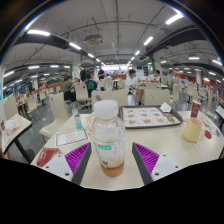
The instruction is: Pour water
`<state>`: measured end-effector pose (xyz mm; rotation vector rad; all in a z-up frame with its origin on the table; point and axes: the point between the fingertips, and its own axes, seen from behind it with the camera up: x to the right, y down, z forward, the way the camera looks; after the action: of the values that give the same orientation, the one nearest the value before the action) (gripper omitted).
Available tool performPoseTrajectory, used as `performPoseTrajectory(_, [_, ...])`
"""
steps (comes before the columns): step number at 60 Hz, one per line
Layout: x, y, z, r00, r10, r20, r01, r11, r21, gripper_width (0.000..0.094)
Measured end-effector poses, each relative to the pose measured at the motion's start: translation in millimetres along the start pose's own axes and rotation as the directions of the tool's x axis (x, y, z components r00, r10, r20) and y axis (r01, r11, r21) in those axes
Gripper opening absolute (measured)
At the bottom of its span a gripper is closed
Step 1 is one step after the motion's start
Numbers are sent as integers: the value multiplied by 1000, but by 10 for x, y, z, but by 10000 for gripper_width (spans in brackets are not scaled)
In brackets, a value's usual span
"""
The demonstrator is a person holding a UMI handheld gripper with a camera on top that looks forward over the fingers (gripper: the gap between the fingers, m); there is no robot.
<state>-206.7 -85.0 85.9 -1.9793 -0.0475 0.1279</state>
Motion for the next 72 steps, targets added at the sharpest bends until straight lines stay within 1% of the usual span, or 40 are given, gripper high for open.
performPoseTrajectory(2, [-2, -13, 63, 1000, -1, -8, 2, 1000, 12, 816])
performPoseTrajectory(4, [0, -13, 130, 1000, -5, -18, 6, 1000, 20, 773])
performPoseTrajectory(12, [-22, 33, 306, 999, -26, -34, 27, 999, 34, 573])
performPoseTrajectory(17, [-28, 17, 342, 999, -34, -41, 36, 998, 56, 537])
performPoseTrajectory(20, [-8, 13, 341, 999, -28, -42, 31, 998, 61, 495])
performPoseTrajectory(24, [-7, 17, 337, 999, -25, -43, 27, 998, 55, 459])
performPoseTrajectory(25, [-8, 19, 342, 999, -26, -42, 29, 998, 51, 426])
performPoseTrajectory(26, [-6, 21, 345, 999, -30, -45, 32, 998, 47, 416])
performPoseTrajectory(33, [11, -33, 313, 999, -25, -40, 26, 999, 20, 416])
performPoseTrajectory(37, [20, -166, 278, 1000, 17, -25, -16, 1000, 25, 416])
performPoseTrajectory(41, [71, -346, 200, 994, 111, 14, -111, 993, 34, 414])
performPoseTrajectory(49, [249, -918, 36, 922, 362, 134, -372, 927, 55, 417])
performPoseTrajectory(54, [448, -1310, -36, 836, 506, 212, -527, 848, 52, 414])
performPoseTrajectory(59, [752, -1612, -24, 690, 660, 296, -696, 718, 20, 415])
performPoseTrajectory(64, [1142, -1809, -30, 478, 807, 347, -851, 524, -47, 414])
performPoseTrajectory(65, [1196, -1847, -82, 430, 832, 351, -876, 479, -63, 414])
performPoseTrajectory(66, [1297, -1823, 62, 381, 853, 356, -898, 433, -77, 414])
performPoseTrajectory(72, [1837, -1809, 258, 84, 930, 358, -972, 156, -178, 414])
